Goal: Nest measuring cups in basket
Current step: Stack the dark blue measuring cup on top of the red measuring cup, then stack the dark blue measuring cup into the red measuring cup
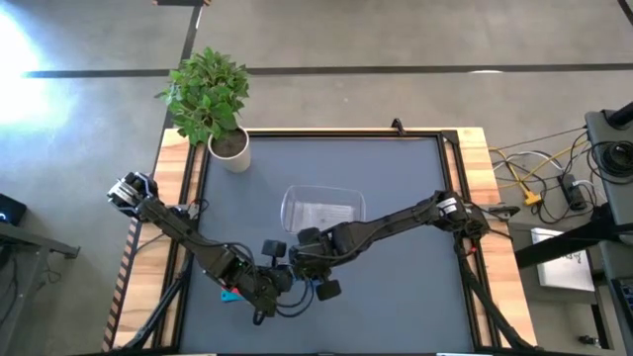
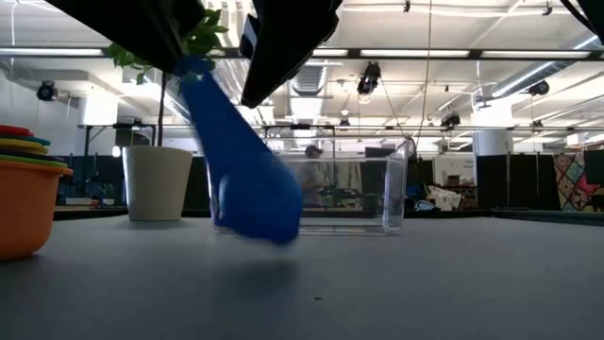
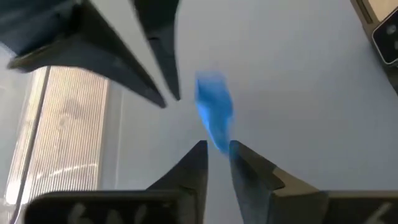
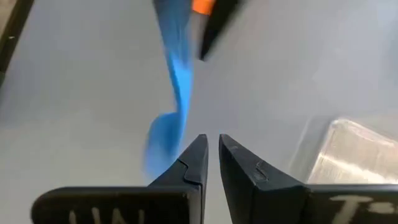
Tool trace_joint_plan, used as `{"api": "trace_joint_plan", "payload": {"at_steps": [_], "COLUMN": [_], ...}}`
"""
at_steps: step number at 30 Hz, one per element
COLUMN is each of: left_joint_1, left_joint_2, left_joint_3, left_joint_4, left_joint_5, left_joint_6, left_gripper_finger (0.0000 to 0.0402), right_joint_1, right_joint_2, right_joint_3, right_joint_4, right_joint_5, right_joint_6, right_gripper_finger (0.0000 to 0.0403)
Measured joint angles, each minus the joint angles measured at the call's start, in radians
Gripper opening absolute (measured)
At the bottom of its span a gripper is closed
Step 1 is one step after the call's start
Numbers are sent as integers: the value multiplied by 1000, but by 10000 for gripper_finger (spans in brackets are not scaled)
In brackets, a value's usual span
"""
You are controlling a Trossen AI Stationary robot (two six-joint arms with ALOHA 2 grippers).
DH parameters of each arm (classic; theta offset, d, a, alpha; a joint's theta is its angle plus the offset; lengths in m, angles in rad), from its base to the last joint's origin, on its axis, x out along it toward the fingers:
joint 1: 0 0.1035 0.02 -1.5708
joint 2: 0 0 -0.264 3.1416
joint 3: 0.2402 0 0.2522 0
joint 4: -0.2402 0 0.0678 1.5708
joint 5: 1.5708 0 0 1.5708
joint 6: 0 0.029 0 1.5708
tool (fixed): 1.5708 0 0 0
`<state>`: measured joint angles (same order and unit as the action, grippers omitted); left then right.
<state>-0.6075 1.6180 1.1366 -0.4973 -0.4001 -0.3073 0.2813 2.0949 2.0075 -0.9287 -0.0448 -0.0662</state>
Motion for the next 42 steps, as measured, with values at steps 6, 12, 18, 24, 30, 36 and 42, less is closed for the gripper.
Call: {"api": "trace_joint_plan", "payload": {"at_steps": [6,12,18,24,30,36,42], "left_joint_1": [0,1,0,1,1,3,14], "left_joint_2": [0,0,1,18,20,20,21], "left_joint_3": [0,0,0,0,0,-5,-23], "left_joint_4": [-14,-16,-17,-4,39,91,125], "left_joint_5": [0,11,20,24,25,26,48], "left_joint_6": [2,-2,-37,-47,-35,-33,-26], "left_gripper_finger": [3,0,0,0,0,0,9], "right_joint_1": [2,2,25,60,68,68,68], "right_joint_2": [0,-8,-66,-170,-358,-531,-644], "right_joint_3": [0,2,-21,-179,-436,-658,-812], "right_joint_4": [-2,-55,-87,28,256,489,652], "right_joint_5": [-9,-7,53,71,73,75,83], "right_joint_6": [3,8,39,40,73,84,85], "right_gripper_finger": [33,33,34,34,34,34,34]}}
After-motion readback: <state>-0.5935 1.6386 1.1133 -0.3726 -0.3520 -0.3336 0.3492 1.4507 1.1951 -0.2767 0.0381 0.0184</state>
